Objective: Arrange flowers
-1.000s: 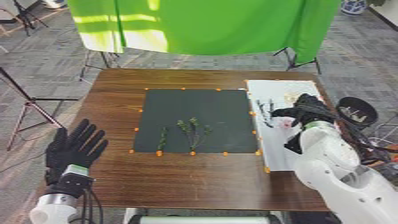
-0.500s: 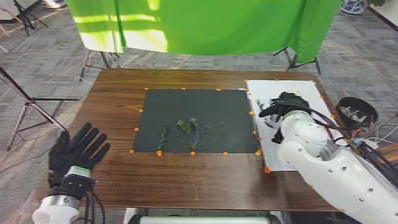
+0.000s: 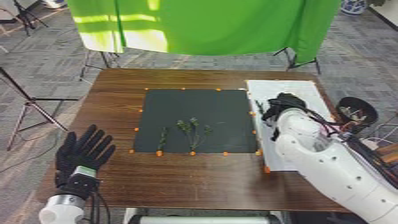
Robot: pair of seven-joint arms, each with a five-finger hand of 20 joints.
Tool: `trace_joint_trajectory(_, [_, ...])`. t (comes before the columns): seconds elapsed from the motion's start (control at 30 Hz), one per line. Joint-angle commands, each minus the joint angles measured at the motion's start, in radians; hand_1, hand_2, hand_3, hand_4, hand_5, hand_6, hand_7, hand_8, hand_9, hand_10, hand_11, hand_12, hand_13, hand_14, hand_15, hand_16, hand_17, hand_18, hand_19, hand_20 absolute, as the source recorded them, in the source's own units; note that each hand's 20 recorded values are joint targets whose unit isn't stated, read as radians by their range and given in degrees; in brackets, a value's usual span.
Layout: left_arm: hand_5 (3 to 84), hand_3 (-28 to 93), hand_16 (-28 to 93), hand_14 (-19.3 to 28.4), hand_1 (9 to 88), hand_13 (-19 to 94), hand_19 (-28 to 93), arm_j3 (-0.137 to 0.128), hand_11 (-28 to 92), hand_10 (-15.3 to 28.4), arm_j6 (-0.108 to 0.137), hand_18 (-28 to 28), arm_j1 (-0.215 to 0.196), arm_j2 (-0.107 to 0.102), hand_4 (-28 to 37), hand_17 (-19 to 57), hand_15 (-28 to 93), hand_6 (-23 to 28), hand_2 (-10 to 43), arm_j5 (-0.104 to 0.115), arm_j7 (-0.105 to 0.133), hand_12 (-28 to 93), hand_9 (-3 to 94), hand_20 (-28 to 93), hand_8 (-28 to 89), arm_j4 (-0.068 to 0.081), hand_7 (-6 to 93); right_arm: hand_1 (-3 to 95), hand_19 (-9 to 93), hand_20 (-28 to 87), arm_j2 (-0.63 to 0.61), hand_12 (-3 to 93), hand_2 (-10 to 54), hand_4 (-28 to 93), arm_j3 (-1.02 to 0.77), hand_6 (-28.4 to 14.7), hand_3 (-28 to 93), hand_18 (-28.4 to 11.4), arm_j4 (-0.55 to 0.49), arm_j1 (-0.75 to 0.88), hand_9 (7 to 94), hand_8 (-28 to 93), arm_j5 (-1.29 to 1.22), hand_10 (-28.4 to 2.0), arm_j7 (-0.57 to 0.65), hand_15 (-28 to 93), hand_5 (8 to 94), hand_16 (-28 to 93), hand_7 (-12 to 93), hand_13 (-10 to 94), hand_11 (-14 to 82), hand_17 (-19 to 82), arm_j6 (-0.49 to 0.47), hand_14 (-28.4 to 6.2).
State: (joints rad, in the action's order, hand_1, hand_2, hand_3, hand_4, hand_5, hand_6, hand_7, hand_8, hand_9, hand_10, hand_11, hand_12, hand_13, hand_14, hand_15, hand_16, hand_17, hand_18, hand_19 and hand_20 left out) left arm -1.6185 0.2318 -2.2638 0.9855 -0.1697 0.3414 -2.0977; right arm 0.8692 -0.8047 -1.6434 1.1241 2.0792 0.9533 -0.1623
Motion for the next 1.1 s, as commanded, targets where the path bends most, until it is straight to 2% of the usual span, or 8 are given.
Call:
trace_joint_trajectory(0.03, [35.1, 68, -8, 16.9, 22.8, 19, 33, 0.002, 20, 15.4, 0.013, 14.3, -0.008, 0.010, -28.3, -8.0, 31, 10.0, 18.3, -0.004, -0.019, 6, 26.0, 6, -7, 0.003, 8.2, 39.9, 93, 21, 0.062, 19.1, -9.5, -25, 0.017, -5.5, 42, -23.7, 0.046, 0.007, 66.1, -9, -0.027, -20.4, -0.024, 68, 56.8, 20, 8, 64, 24.8, 39, -0.020, -16.6])
trace_joint_trajectory(0.13, [35.2, 68, -9, 16.9, 22.9, 19, 33, 0.011, 20, 15.4, 0.007, 14.3, -0.002, 0.015, -28.3, -8.0, 31, 10.0, 18.3, -0.005, -0.028, 6, 26.0, 6, -7, 0.006, 8.4, 41.3, 93, 19, 0.080, 18.9, -9.5, -27, 0.028, -2.3, 53, -23.4, 0.072, 0.011, 66.5, -11, -0.034, -19.8, -0.025, 68, 61.0, 20, 10, 64, 25.2, 38, 0.013, -16.2])
trace_joint_trajectory(0.2, [35.5, 68, -9, 16.9, 22.9, 19, 33, 0.016, 21, 15.5, 0.002, 14.3, 0.007, 0.015, -28.3, -8.0, 31, 10.1, 18.4, -0.007, -0.033, 6, 26.1, 6, -7, 0.011, 8.6, 45.3, 93, 18, 0.079, 19.0, -9.5, -28, 0.031, -1.4, 62, -22.8, 0.073, 0.017, 69.8, -9, -0.050, -18.3, -0.032, 67, 69.6, 20, 12, 65, 25.6, 38, 0.062, -15.1])
trace_joint_trajectory(0.27, [35.8, 68, -9, 16.9, 22.9, 19, 33, 0.014, 21, 15.4, 0.004, 14.2, 0.005, 0.016, -28.3, -8.0, 32, 10.1, 18.4, -0.008, -0.034, 6, 26.0, 6, -7, 0.010, 8.6, 52.1, 93, 16, 0.080, 19.2, -9.5, -28, 0.018, -1.8, 61, -22.4, 0.071, 0.027, 73.6, 0, -0.075, -16.5, -0.046, 65, 77.9, 21, 13, 68, 25.4, 38, 0.074, -14.0])
trace_joint_trajectory(0.37, [36.3, 68, -9, 16.8, 23.0, 19, 33, 0.012, 21, 15.4, 0.005, 14.2, -0.002, 0.018, -28.3, -7.9, 32, 10.3, 18.5, -0.007, -0.034, 5, 26.0, 6, -7, 0.008, 8.8, 59.8, 92, 17, 0.066, 22.8, -6.4, -28, 0.022, -1.6, 58, -21.7, 0.061, 0.036, 79.7, 5, -0.053, -15.4, -0.045, 62, 83.8, 21, 14, 70, 22.7, 37, 0.132, -12.8])
trace_joint_trajectory(0.57, [36.7, 68, -9, 16.6, 23.0, 19, 33, 0.007, 21, 15.6, 0.008, 14.1, -0.015, 0.018, -28.3, -7.8, 32, 10.3, 18.6, 0.006, -0.031, 5, 26.4, 6, -7, 0.004, 9.0, 71.7, 89, 22, 0.045, 29.5, -3.7, -28, 0.033, -1.7, 43, -19.0, 0.032, 0.037, 83.0, 9, -0.051, -14.5, -0.034, 59, 84.9, 23, 14, 71, 17.9, 35, 0.208, -11.2])
trace_joint_trajectory(0.77, [36.8, 68, -9, 16.6, 23.0, 19, 33, 0.014, 21, 15.8, -0.002, 14.0, -0.006, 0.020, -28.3, -7.7, 32, 10.3, 18.6, 0.005, -0.038, 5, 26.4, 6, -8, 0.009, 9.0, 65.0, 89, 23, 0.051, 36.6, -9.4, -28, 0.017, -3.1, 65, -21.3, 0.021, 0.042, 87.1, 10, -0.106, -13.1, -0.009, 50, 85.1, 33, 17, 75, 8.0, 39, 0.232, -7.7])
trace_joint_trajectory(1.1, [36.7, 68, -9, 16.4, 22.9, 19, 33, 0.001, 21, 15.7, 0.002, 13.9, -0.036, 0.015, -28.3, -7.6, 32, 10.3, 18.5, 0.011, -0.019, 5, 26.4, 6, -8, 0.000, 9.0, 62.2, 90, 23, 0.046, 37.3, -9.5, -28, -0.027, -3.4, 70, -22.4, -0.126, 0.051, 88.5, 14, -0.176, -13.2, -0.007, 47, 85.2, 35, 19, 78, 8.7, 41, 0.396, -7.3])
